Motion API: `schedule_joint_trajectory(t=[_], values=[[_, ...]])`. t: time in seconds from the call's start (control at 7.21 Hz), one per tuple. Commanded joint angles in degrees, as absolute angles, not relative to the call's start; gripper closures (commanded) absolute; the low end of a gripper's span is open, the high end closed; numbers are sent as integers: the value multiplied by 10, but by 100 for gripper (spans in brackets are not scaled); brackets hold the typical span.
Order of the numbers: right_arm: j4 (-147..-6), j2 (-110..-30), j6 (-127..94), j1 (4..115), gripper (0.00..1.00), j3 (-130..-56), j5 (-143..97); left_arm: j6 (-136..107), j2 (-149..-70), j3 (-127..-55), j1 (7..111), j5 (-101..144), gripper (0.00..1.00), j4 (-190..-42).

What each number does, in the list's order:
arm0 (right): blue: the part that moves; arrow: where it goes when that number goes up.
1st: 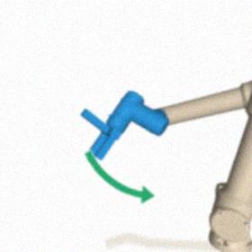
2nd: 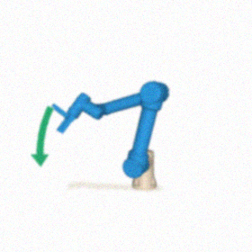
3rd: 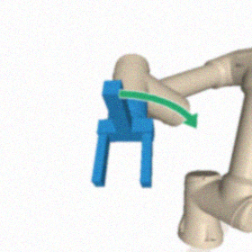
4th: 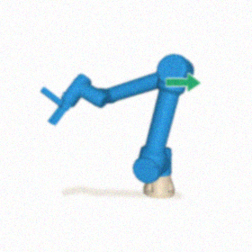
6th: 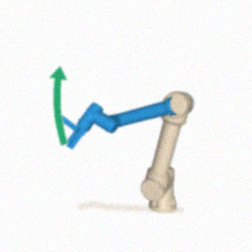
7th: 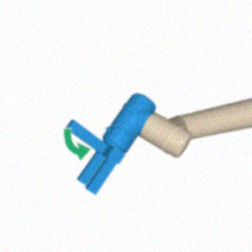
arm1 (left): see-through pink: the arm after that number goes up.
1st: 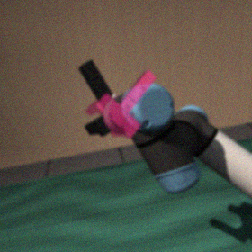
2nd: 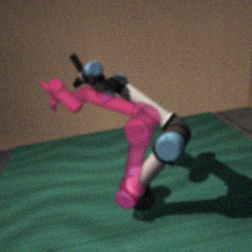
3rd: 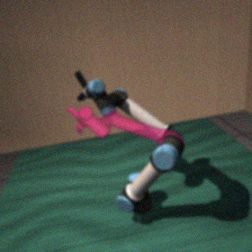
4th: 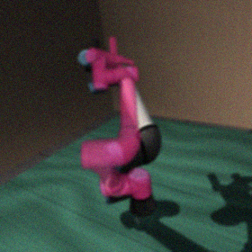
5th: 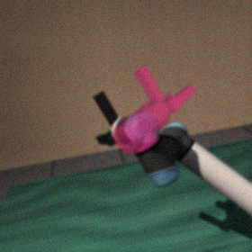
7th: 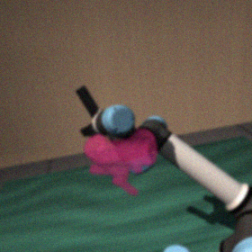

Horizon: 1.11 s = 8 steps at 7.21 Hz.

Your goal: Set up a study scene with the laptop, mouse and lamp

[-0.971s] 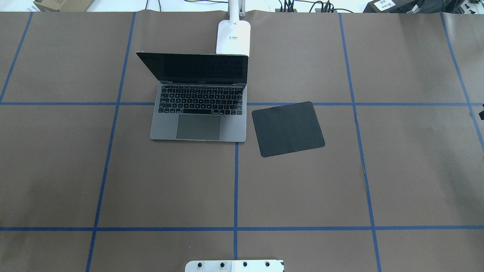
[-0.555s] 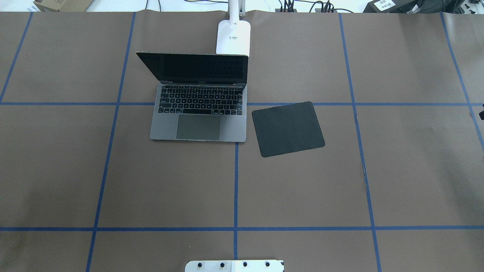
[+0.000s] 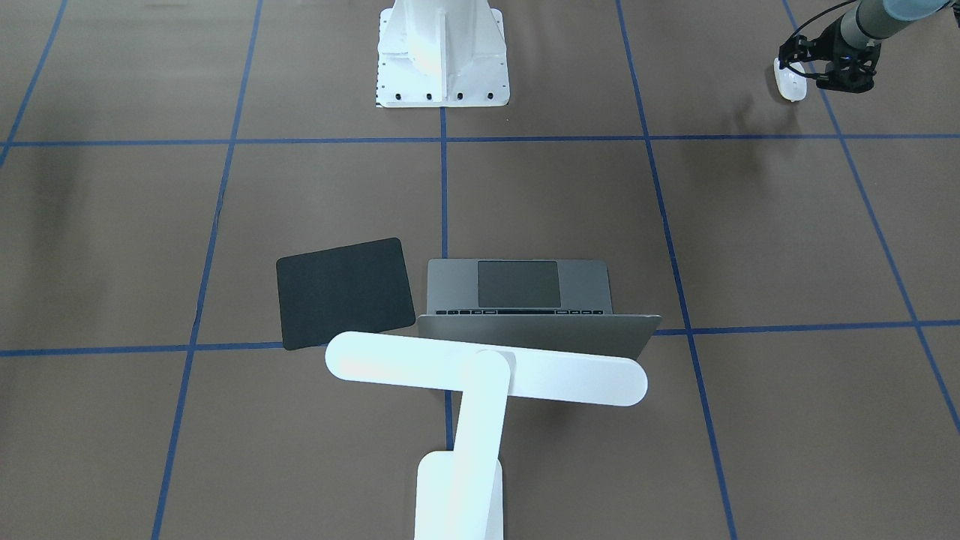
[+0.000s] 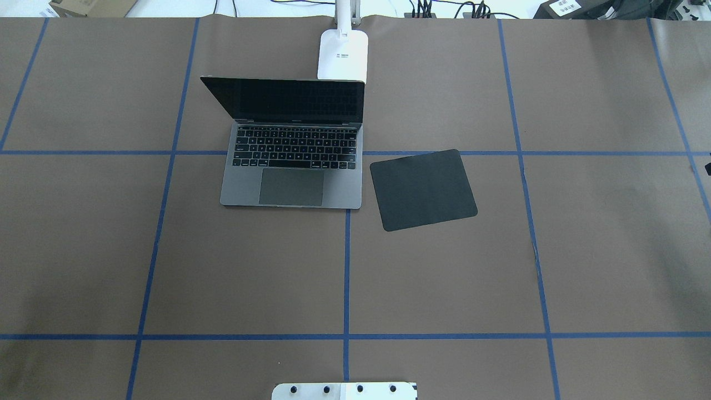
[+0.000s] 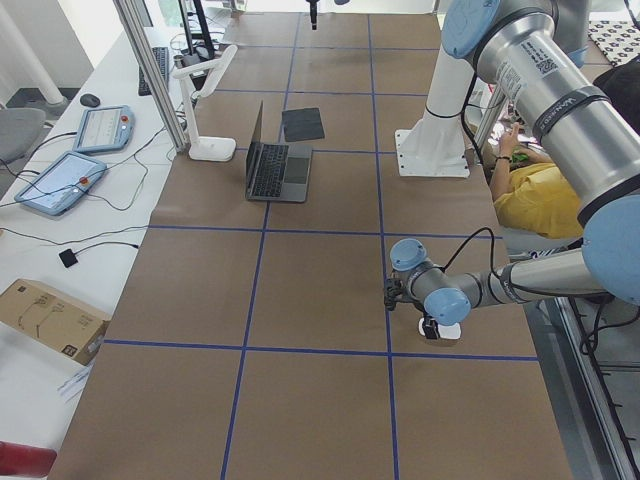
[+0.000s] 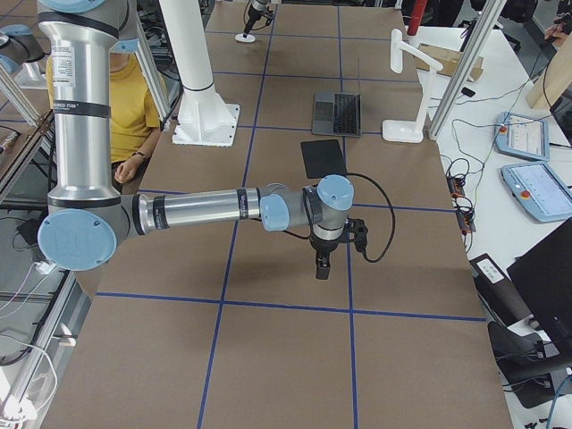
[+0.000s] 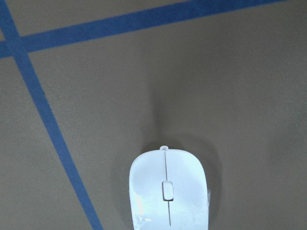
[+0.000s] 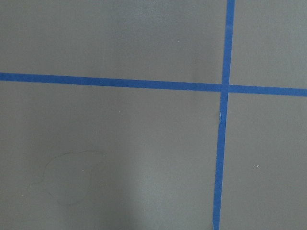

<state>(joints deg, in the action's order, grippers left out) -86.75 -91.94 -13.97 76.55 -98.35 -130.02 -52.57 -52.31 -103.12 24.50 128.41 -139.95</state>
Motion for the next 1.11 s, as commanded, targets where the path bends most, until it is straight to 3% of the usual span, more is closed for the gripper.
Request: schedule_joint_trajectory(t=[0.0, 0.55, 0.83, 0.97], values=[[-867, -919, -140, 766, 0, -983, -1299, -526, -532, -1017, 231, 1284, 0, -1401], [-867, -920, -140, 766, 0, -983, -1298, -529, -547, -999, 213, 1285, 1, -1402], [-867, -919, -140, 766, 0, -984, -1292, -529, -547, -998, 211, 1285, 23, -1405], [-867, -919, -140, 766, 0, -984, -1292, -529, -547, -998, 211, 1285, 41, -1405]])
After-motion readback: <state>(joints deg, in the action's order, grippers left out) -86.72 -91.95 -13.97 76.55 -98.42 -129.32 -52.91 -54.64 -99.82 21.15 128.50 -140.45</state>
